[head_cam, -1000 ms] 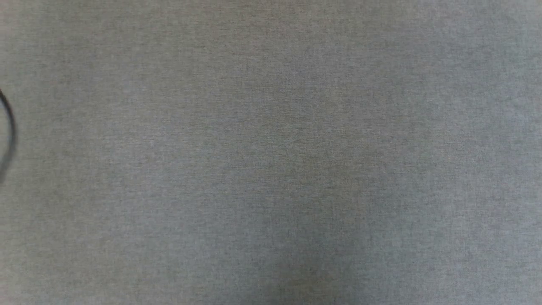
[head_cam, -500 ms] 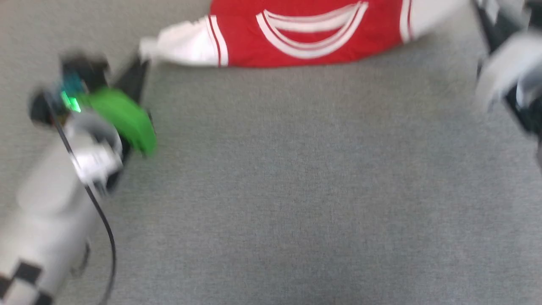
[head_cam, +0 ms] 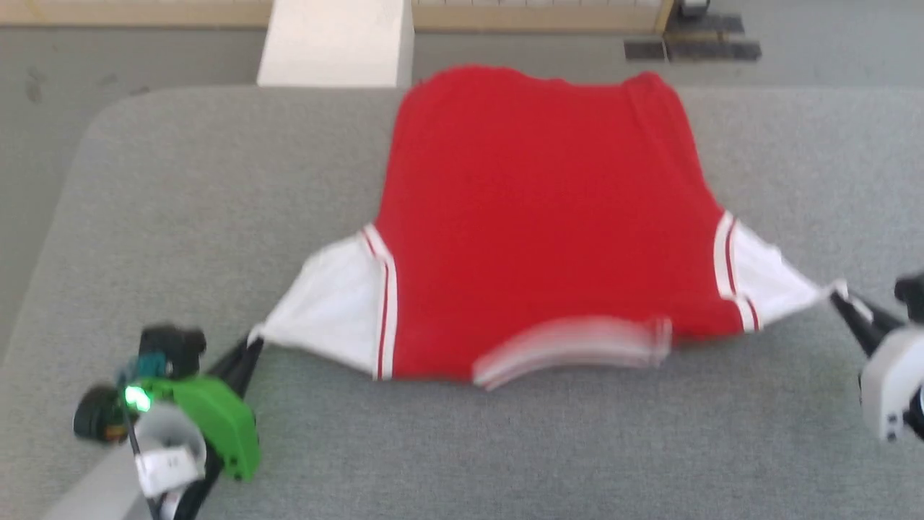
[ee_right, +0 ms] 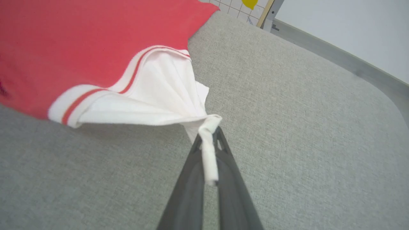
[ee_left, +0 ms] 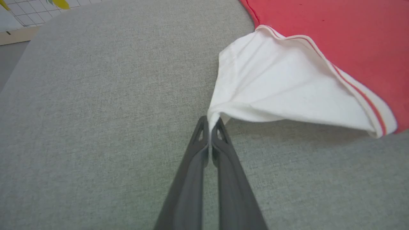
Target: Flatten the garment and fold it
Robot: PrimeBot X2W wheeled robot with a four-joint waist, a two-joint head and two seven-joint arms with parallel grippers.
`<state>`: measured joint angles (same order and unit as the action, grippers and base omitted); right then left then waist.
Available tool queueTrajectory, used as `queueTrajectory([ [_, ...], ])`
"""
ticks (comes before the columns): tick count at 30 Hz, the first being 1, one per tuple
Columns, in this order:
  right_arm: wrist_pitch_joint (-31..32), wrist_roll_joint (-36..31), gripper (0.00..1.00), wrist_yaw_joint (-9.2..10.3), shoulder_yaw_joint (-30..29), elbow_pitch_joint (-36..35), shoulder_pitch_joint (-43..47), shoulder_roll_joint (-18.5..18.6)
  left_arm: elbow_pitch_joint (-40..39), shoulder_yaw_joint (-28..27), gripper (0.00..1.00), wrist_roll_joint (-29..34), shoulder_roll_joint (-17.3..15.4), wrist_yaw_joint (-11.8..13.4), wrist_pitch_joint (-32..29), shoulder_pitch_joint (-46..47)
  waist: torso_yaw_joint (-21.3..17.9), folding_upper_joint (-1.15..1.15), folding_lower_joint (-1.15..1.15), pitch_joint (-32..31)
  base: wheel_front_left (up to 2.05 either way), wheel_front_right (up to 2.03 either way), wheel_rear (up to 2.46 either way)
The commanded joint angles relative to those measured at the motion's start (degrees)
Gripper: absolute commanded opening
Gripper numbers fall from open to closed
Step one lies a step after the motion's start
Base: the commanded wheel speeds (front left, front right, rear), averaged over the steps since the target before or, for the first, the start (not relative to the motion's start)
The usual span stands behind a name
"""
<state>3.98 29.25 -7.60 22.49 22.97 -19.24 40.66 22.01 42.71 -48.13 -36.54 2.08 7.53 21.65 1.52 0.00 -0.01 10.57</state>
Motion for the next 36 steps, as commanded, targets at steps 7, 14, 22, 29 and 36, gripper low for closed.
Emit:
queueTrajectory([
  [7,3.44,0.61,0.00,0.11,-2.73,-2.52,8.65,0.56,-2.36,0.52,0.00,-2.26,-2.42,1.75,-0.74,-7.47,0.25,0.00,0.01,-5.93,0.00,0.00,0.00],
  [14,14.05,6.30,0.00,0.11,-3.52,-5.16,17.75,2.02,-3.97,1.89,0.00,-4.69,-4.46,1.24,-2.81,-13.61,-0.38,0.00,0.01,-7.69,0.00,0.00,0.00],
  [22,24.18,10.54,0.00,0.11,-5.88,-10.73,25.29,3.76,-5.35,4.78,0.00,-6.07,-4.22,-0.12,-5.81,-17.62,-0.65,0.00,0.01,-7.78,0.00,0.00,0.00],
  [29,27.68,10.89,1.00,0.11,-11.30,-13.89,24.32,1.10,-7.40,4.42,0.00,-6.07,-3.06,-1.32,-5.21,-15.22,-0.03,0.00,0.01,-4.97,0.00,0.00,0.00],
  [36,35.85,12.00,1.00,0.11,-16.82,-20.99,16.32,-1.03,-15.67,4.33,0.00,-6.21,-4.44,-1.31,-7.84,-13.44,2.59,0.00,0.01,-0.08,0.00,0.00,0.00],
])
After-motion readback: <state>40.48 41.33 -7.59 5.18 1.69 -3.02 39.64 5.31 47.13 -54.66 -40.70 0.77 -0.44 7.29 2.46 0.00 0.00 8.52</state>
